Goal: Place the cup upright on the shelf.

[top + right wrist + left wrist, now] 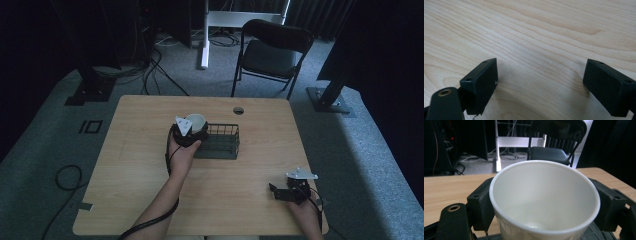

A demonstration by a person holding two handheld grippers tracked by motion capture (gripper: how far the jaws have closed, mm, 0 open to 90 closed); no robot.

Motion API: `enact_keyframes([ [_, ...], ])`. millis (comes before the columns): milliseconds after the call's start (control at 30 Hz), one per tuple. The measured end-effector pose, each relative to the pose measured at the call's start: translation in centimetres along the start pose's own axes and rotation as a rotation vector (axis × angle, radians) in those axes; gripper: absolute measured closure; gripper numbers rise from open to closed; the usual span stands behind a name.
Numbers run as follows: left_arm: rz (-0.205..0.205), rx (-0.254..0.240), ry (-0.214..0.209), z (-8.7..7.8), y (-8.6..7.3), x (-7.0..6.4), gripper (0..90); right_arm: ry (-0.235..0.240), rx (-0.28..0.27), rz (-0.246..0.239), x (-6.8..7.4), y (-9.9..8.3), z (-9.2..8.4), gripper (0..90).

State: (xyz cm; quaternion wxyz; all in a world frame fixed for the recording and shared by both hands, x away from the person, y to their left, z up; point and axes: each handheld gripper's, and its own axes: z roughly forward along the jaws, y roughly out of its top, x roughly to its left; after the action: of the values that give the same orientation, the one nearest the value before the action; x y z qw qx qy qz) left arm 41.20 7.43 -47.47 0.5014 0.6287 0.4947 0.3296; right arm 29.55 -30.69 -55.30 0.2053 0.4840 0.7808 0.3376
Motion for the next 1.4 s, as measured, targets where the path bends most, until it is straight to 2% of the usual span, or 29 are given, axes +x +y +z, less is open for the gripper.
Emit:
enact_keyframes([
  [67, 0.015, 0.0, 0.0, 0.1, -0.2, -0.2, 19.9, 0.0, 0.0, 0.0, 0.0, 0.0, 0.0, 12.2],
  [133, 0.002, 0.008, -0.001, 0.2, -0.4, -0.4, 19.9, 0.0, 0.0, 0.0, 0.0, 0.0, 0.0, 12.2],
  [333, 0.062, 0.005, 0.007, 0.4, -0.5, -0.9, 19.9, 0.0, 0.0, 0.0, 0.0, 0.0, 0.0, 12.2],
  [500, 0.061, 0.022, 0.008, 0.4, -0.3, -0.9, 19.4, 0.0, 0.0, -0.001, 0.0, 0.0, 0.0, 12.2],
  [633, 0.094, 0.052, -0.019, 0.3, -0.2, -0.9, 14.8, 0.0, 0.0, 0.0, 0.0, 0.0, 0.0, 12.2],
  [667, 0.089, 0.049, -0.027, 0.2, -0.1, -0.9, 14.6, 0.0, 0.0, 0.0, 0.0, 0.0, 0.0, 12.2],
  [833, 0.076, 0.027, -0.031, -0.5, 0.3, -0.7, 14.6, 0.0, 0.0, 0.0, 0.0, 0.0, 0.0, 12.2],
  [967, 0.076, 0.017, -0.054, -1.7, 0.9, -0.6, 14.6, 0.0, 0.0, 0.0, 0.0, 0.0, 0.0, 12.2],
  [1100, 0.078, 0.004, -0.054, -2.6, 1.1, -0.5, 14.6, 0.0, 0.0, -0.001, 0.0, 0.0, 0.0, 12.2],
  [1400, 0.08, 0.008, -0.098, -4.5, 1.4, -0.2, 14.7, 0.0, 0.0, 0.0, 0.0, 0.0, 0.0, 12.2],
])
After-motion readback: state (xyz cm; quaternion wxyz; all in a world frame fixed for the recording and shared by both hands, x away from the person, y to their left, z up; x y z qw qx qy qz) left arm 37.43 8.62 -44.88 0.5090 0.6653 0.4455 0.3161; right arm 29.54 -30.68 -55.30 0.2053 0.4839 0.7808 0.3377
